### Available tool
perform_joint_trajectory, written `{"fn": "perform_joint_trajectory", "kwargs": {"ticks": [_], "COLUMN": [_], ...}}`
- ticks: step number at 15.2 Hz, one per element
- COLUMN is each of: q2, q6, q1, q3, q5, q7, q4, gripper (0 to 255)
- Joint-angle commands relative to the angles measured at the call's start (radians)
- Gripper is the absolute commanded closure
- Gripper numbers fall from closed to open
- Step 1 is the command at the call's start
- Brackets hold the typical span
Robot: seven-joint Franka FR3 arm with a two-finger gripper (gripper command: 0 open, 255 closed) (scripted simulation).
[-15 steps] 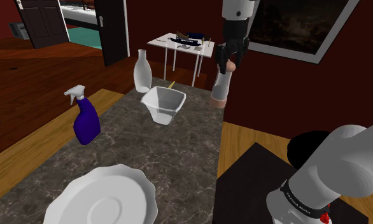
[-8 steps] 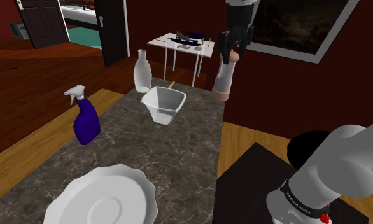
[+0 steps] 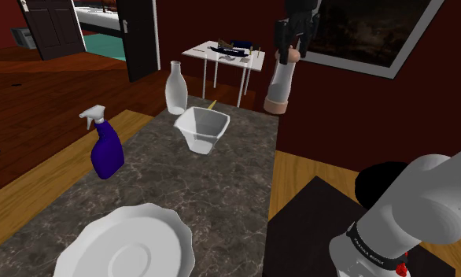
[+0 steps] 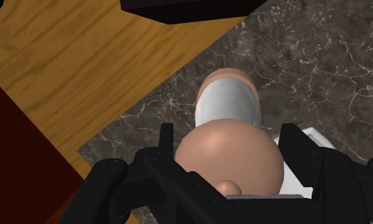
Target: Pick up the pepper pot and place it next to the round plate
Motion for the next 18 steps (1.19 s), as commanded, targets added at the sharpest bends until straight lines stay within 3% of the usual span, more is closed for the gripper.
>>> {"fn": "perform_joint_trajectory", "kwargs": {"ticks": [1,9,18], "q2": [-0.017,-0.142,-0.211], "q6": [-0.018,-0.071,-0.127], "q1": [0.008,0.072,0.137], "q3": [0.013,0.127,0.276], "q5": [0.008,0.095,0.217], "q7": [0.018,0.183,0.389], "q4": [-0.001,-0.09,-0.104], "gripper": [255,255,255]}}
